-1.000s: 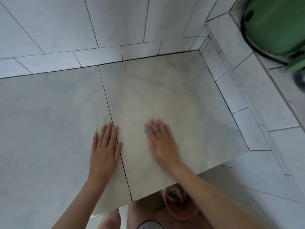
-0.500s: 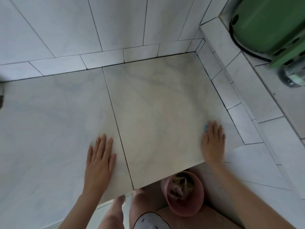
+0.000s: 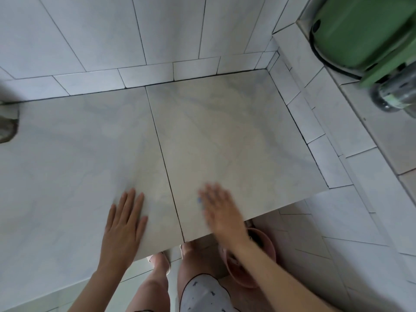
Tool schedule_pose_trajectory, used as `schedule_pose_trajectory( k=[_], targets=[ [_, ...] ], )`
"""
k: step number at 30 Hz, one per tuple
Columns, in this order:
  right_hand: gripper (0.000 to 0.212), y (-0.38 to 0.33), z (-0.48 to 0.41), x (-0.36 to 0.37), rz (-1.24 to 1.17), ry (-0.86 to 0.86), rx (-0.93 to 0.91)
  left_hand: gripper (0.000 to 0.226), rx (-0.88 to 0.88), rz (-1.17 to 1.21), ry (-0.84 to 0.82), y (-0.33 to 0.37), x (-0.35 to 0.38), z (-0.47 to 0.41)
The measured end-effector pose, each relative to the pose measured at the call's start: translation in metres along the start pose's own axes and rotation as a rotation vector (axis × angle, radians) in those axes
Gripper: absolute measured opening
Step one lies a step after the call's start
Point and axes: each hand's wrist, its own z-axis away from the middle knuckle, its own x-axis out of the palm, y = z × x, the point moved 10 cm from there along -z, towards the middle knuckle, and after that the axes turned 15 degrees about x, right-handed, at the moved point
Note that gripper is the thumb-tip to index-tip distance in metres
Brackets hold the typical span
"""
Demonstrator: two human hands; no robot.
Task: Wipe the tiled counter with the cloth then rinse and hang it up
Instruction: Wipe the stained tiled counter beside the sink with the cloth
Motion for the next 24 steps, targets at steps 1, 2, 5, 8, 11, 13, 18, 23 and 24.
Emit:
schedule_pose_trajectory(
  k=[1, 2, 5, 8, 11, 13, 18, 23, 24],
  targets=[
    [0.051, 0.042, -0.009, -0.011, 0.009, 0.035, 0.131, 0.057, 0.002, -0.002, 0.001, 0.0, 0.0, 0.001],
    [0.052, 0.086, -0.012, -0.02, 0.029, 0.047, 0.27, 0.057, 0.006, -0.001, 0.001, 0.0, -0.001, 0.001],
    [0.057, 0.186, 0.005, -0.04, 0.039, 0.03, 0.576, 0.057, 0.01, 0.013, 0.005, 0.001, 0.0, 0.001],
    [0.057, 0.182, 0.027, -0.036, -0.005, 0.055, 0.724, 0.057, -0.002, 0.012, 0.012, -0.002, 0.0, 0.005],
    [0.053, 0.109, 0.037, -0.021, -0.072, 0.049, 0.679, 0.057, 0.017, 0.006, 0.004, -0.003, 0.002, 0.007],
    [0.052, 0.048, 0.042, -0.006, -0.08, 0.014, 0.531, 0.058, 0.021, 0.001, -0.001, -0.007, 0.001, 0.008],
    [0.054, -0.099, 0.057, 0.021, -0.102, -0.049, 0.166, 0.061, -0.039, -0.006, -0.003, -0.031, -0.006, 0.017],
    [0.048, -0.125, 0.048, 0.032, -0.06, -0.135, 0.003, 0.063, -0.076, -0.009, -0.011, -0.051, -0.014, 0.024],
    [0.048, -0.119, 0.043, 0.032, -0.048, -0.154, -0.028, 0.064, -0.07, -0.009, -0.014, -0.052, -0.015, 0.024]
  ],
)
